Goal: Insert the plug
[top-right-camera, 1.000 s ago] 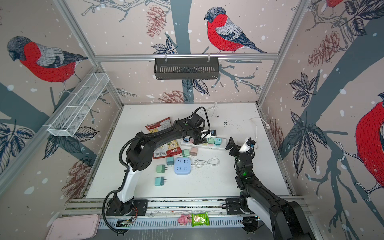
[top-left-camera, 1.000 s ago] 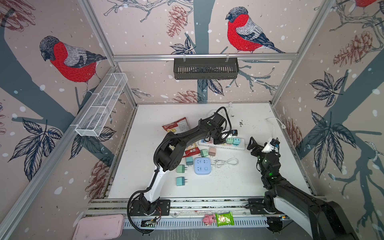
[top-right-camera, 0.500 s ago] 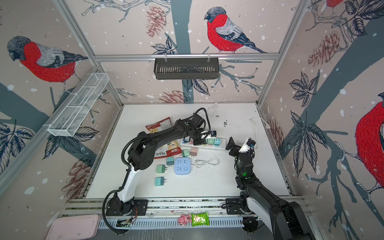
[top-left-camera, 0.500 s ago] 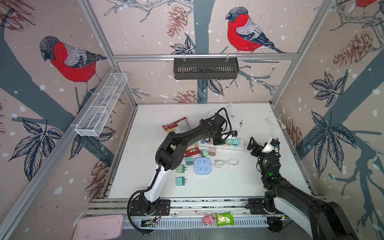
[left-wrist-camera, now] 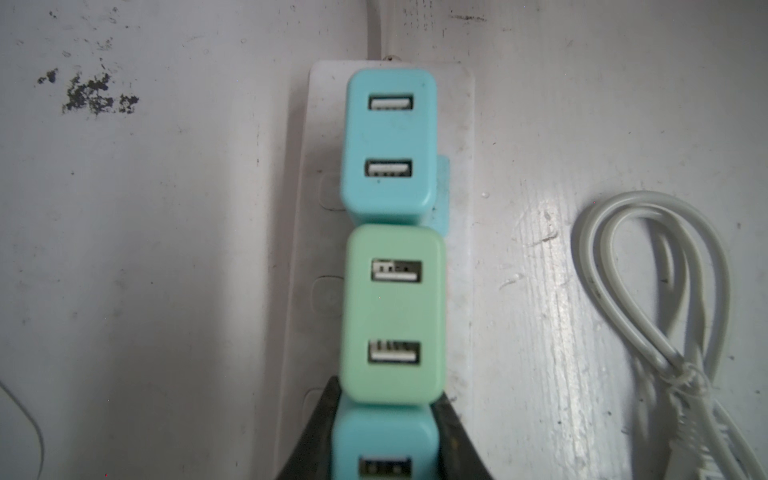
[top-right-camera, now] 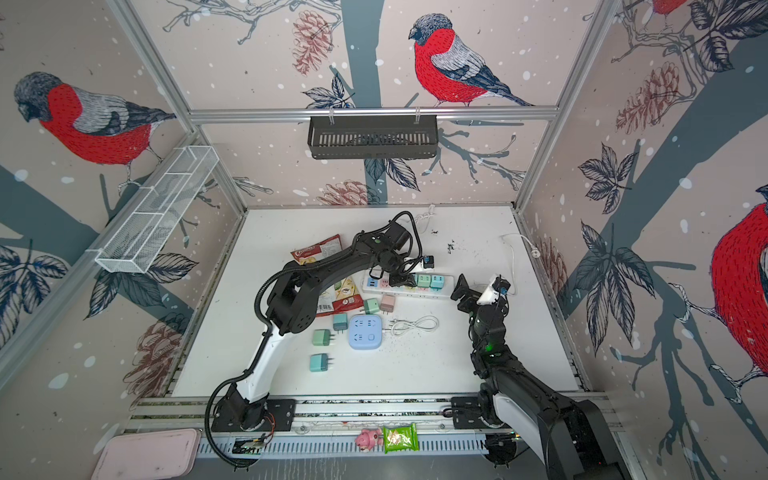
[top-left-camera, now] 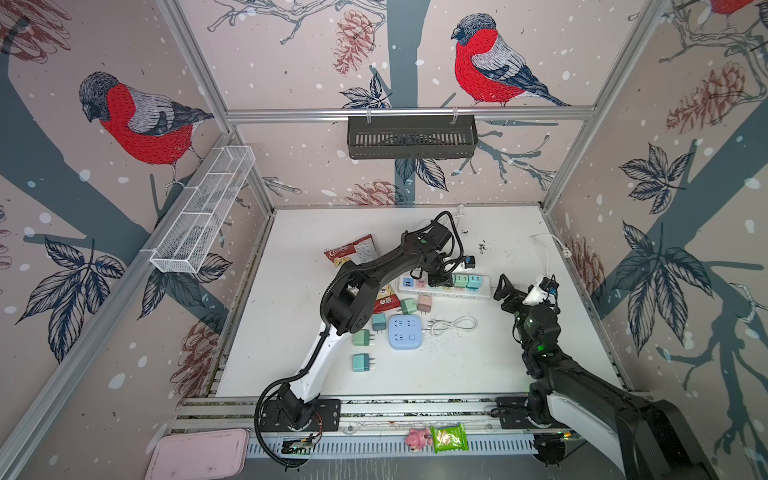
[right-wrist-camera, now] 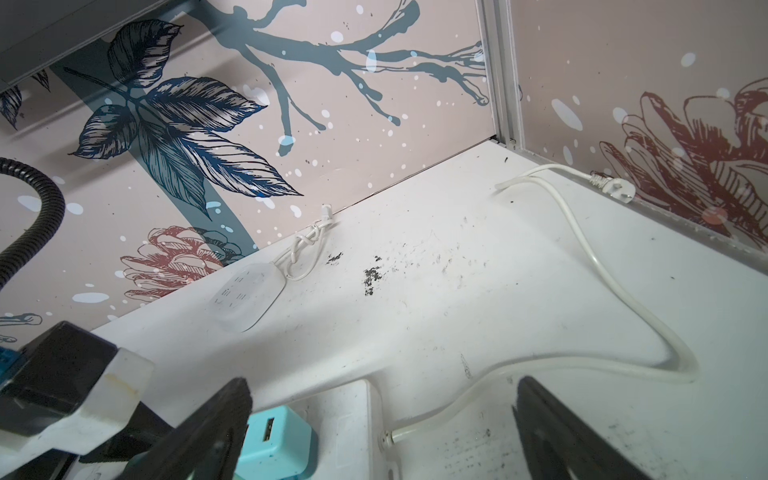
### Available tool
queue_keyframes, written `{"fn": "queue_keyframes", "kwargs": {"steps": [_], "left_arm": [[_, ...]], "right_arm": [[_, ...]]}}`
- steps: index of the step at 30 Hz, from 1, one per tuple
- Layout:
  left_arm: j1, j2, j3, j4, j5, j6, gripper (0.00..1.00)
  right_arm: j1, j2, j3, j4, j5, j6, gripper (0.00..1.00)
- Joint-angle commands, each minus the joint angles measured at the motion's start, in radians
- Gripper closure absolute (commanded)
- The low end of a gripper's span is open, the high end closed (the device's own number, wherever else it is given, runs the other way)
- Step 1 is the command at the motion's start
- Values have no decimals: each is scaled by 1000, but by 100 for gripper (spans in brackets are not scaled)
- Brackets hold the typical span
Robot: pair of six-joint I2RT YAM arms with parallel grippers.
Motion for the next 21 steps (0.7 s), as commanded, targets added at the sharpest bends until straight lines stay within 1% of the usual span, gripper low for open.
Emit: {"fn": "queue_keyframes", "kwargs": {"steps": [1, 4, 8, 9, 10, 12, 13, 14, 15, 18, 21], "left_arm": [[8, 35, 3, -127, -50, 16, 100], [11, 37, 4, -132, -47, 16, 100], [11, 45, 10, -125, -71, 5, 100], [9, 45, 9, -119, -81, 3, 97], [7, 45, 5, -104, -102, -10, 90], [3, 36, -12, -74, -133, -19, 83], [2, 31, -24, -64, -136, -19, 74], [2, 26, -30, -52, -140, -21, 5], [2, 20, -34, -41, -143, -24, 2], [1, -6, -66, 2, -145, -33, 2], [-1, -61, -128, 72, -149, -40, 2]], "right_arm": [[-1, 6, 12, 23, 4, 5, 0], [-1, 8, 14, 22, 4, 6, 0], [-1, 22, 23, 18, 3, 4, 0], [-2, 24, 23, 17, 3, 4, 0], [-1, 26, 26, 17, 4, 4, 0], [-2, 31, 28, 18, 6, 5, 0], [-1, 35, 29, 18, 5, 6, 0], [-2, 39, 32, 17, 6, 6, 0], [-1, 42, 35, 15, 4, 4, 0], [-1, 43, 37, 14, 3, 4, 0], [-3, 43, 37, 13, 7, 7, 0]]}}
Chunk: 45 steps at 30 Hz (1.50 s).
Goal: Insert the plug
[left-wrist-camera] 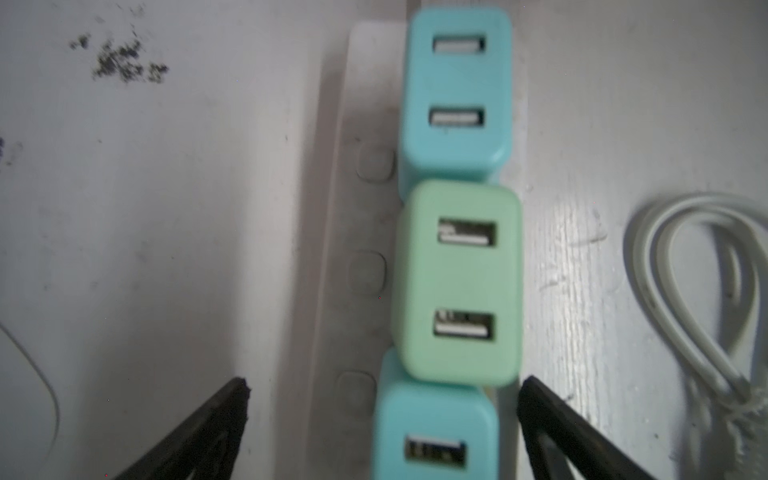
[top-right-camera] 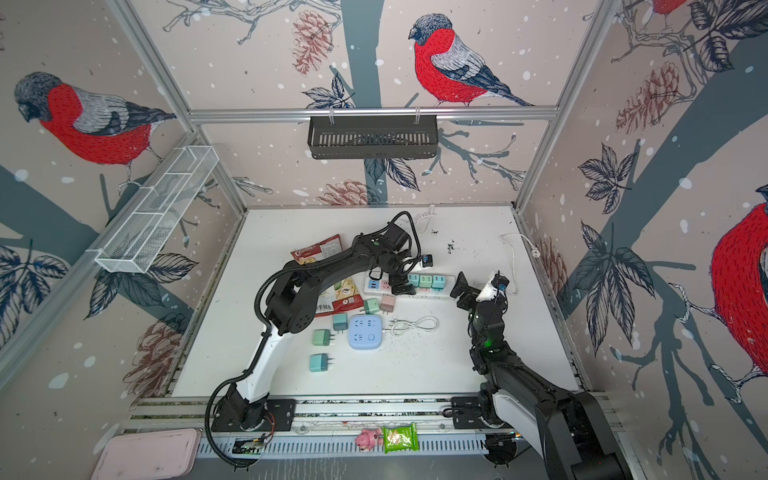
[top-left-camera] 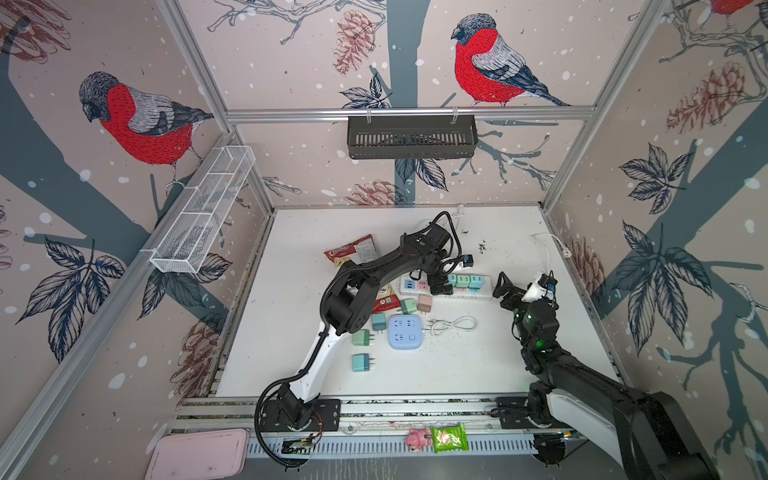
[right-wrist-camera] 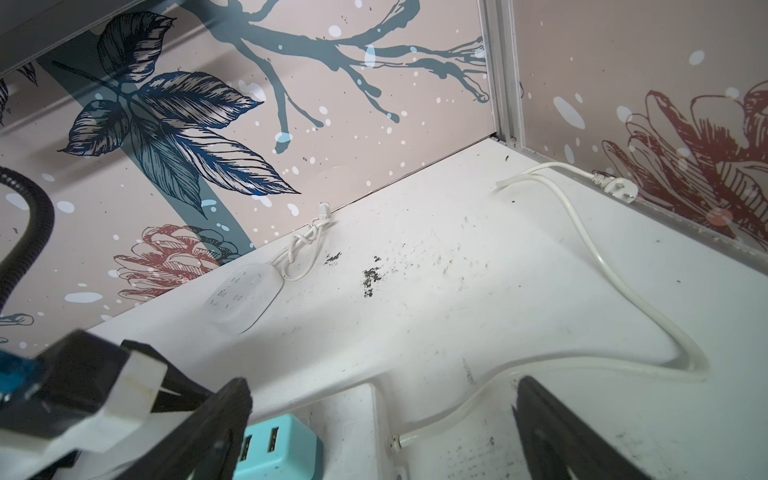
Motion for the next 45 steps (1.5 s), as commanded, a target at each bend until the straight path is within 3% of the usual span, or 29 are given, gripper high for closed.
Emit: {"fn": "queue_keyframes", "kwargs": {"steps": [1, 5, 8, 12, 16, 20, 25, 27, 30, 34, 36, 39, 42, 45], "left_arm": [[1, -54, -61, 25, -52, 4, 1], [2, -180, -209, 170, -49, -13, 1], [1, -284, -336, 304, -63, -32, 2], [3, -468, -543, 544, -59, -73, 1], [21, -672, -783, 843, -37, -148, 1], [98, -853, -1029, 1198, -41, -358, 1], [210, -1000, -1291, 1605, -229, -663, 1], [239, -1018, -1303, 1589, -249, -713, 1], [256, -991, -1194, 1405, -280, -739, 1], [257, -924, -1023, 1191, -549, -929, 1], [256, -901, -945, 1089, -632, -998, 1], [255, -903, -851, 937, -648, -1069, 1], [255, -943, -878, 956, -685, -1157, 1], [255, -982, -908, 1039, -734, -1118, 1]], "right_arm": [[-2, 1, 9, 12, 7, 9, 0], [-3, -19, 22, -37, 34, 24, 0], [-3, -54, 70, -172, 139, 89, 0], [-3, -125, 147, -399, 314, 358, 0], [4, -209, 201, -504, 281, 442, 0], [10, -260, 247, -600, 273, 434, 1], [23, -345, 244, -579, 149, 312, 0], [33, -383, 231, -561, 105, 292, 0], [39, -433, 209, -506, -69, 191, 0], [56, -434, 207, -482, -179, 178, 0], [82, -408, 221, -494, -161, 205, 0], [165, -341, 253, -501, -114, 207, 2], [283, -246, 322, -559, 7, 224, 5], [388, -135, 382, -594, 73, 251, 9]]}}
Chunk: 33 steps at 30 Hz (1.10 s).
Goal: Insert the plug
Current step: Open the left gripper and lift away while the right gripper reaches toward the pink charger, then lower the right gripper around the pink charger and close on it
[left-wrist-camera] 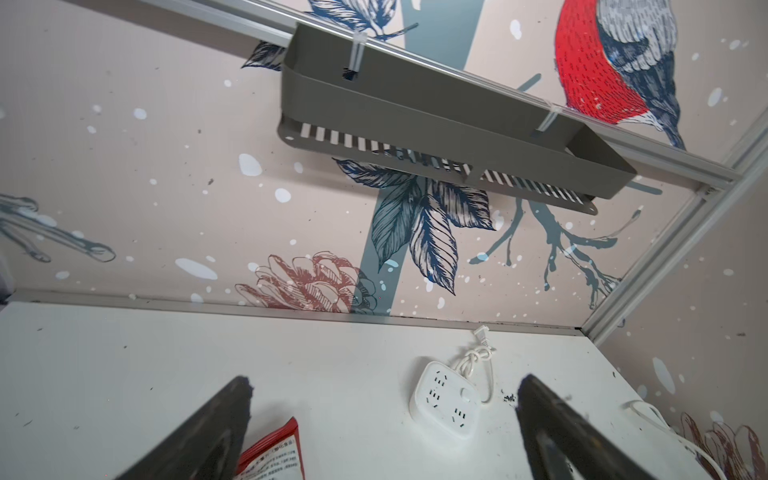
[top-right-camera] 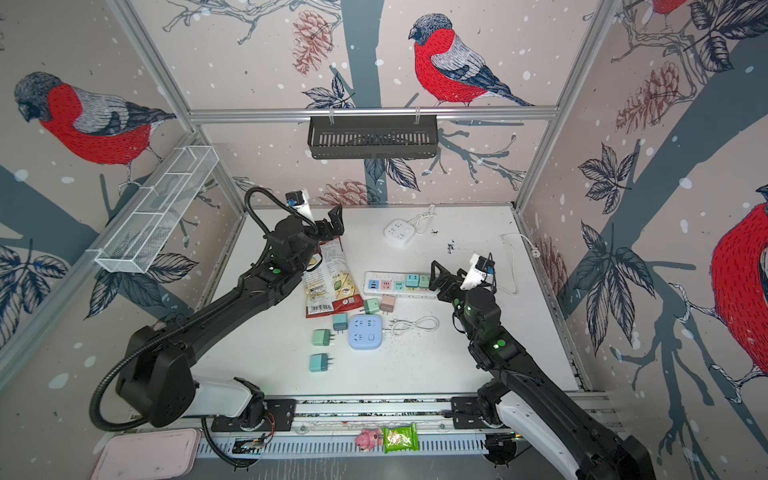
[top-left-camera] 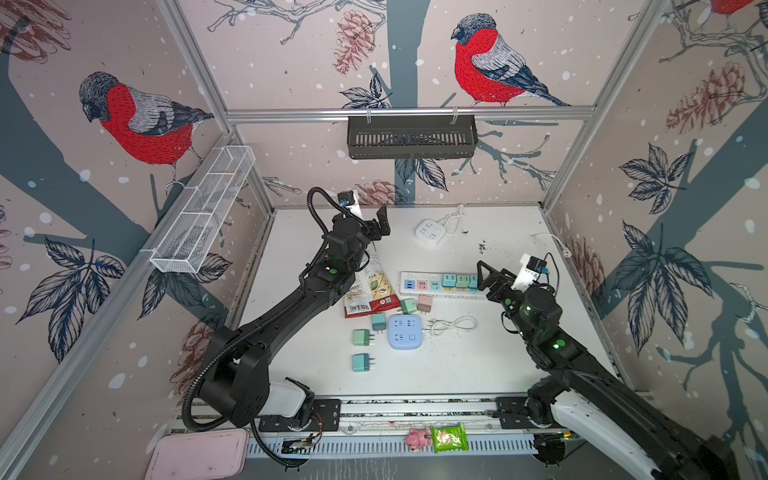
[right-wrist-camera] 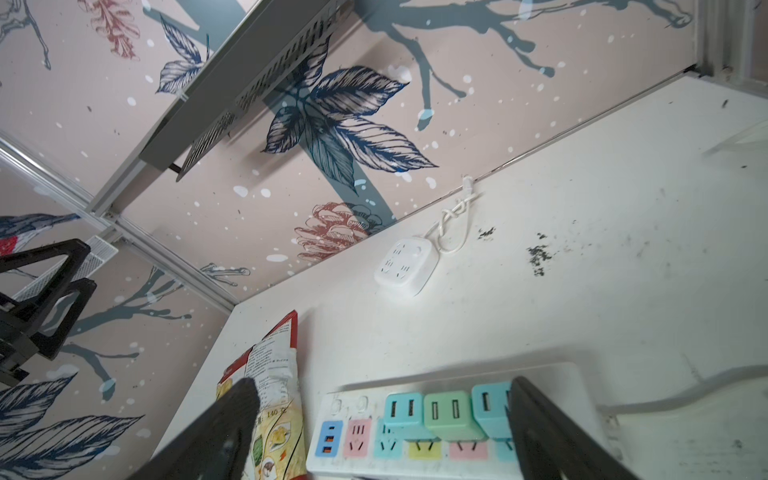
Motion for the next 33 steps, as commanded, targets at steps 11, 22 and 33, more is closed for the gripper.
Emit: {"fn": "queue_keyframes", "kwargs": {"steps": [11, 22, 33], "left_arm": [[43, -18, -70, -40, -243, -134, 1], [76, -146, -351, 274, -269, -258, 3], [79, -214, -374, 155, -438, -384, 3]], "right_arm": [[292, 445, 189, -83, 195, 141, 18], [333, 769, 332, -116, 102, 200, 39], [352, 897, 363, -141, 83, 238, 44]]}}
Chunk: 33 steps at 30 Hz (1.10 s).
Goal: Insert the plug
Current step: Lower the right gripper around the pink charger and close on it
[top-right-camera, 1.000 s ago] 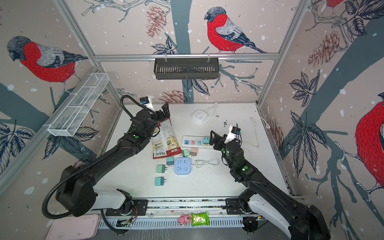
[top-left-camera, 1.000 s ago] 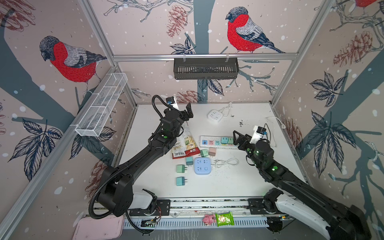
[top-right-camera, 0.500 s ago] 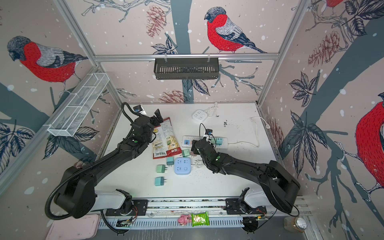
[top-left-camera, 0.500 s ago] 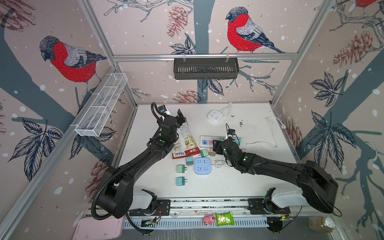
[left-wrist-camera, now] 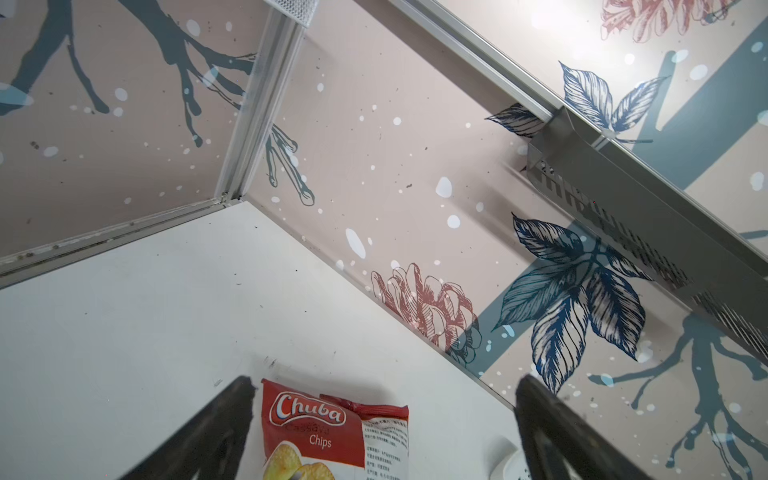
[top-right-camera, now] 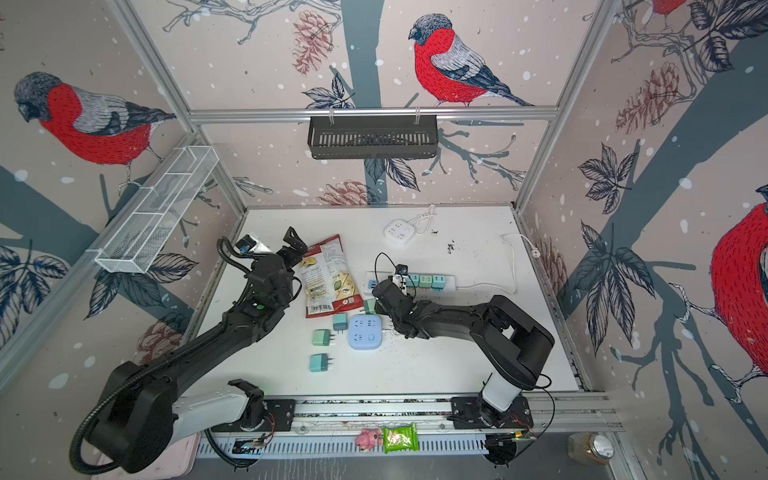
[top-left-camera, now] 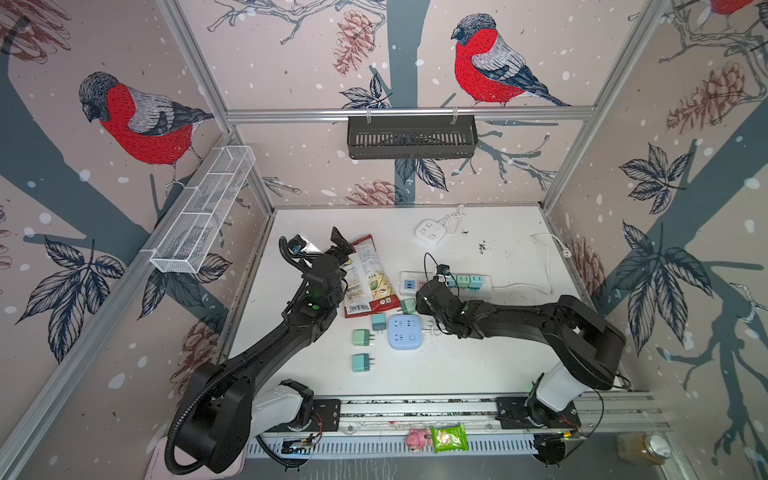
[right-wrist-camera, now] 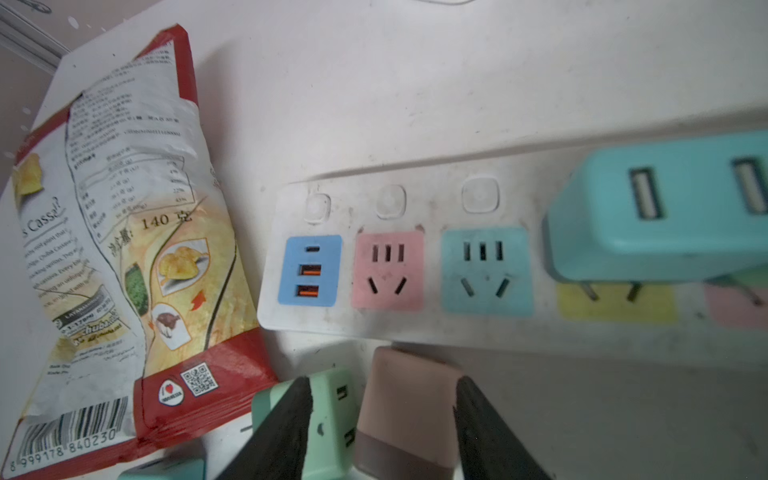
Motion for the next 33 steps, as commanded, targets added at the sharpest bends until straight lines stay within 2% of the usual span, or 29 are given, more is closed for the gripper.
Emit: {"fn": "queue_keyframes", "kwargs": {"steps": [1, 8, 17, 21, 26, 30, 33], "left_arm": [[3, -11, 4, -1, -60, -58, 3], [3, -22, -6, 9, -52, -61, 3], [3, -21, -6, 10, -57, -60, 3], [4, -19, 2, -2, -57, -60, 3], [3, -20, 0, 5, -51, -52, 3], [4, -22, 5, -1, -44, -49, 3], [4, -19, 4, 7, -35, -42, 3]], "right_arm": [[4, 29, 13, -26, -2, 28, 44], [4, 97, 38, -58, 20, 37, 45], [15, 168, 100, -119, 37, 33, 54], [23, 166, 99, -126, 57, 36, 54], [41, 148, 84, -125, 88, 35, 45], [48, 158, 88, -134, 98, 39, 46], [48, 164, 93, -141, 97, 44, 52]]}}
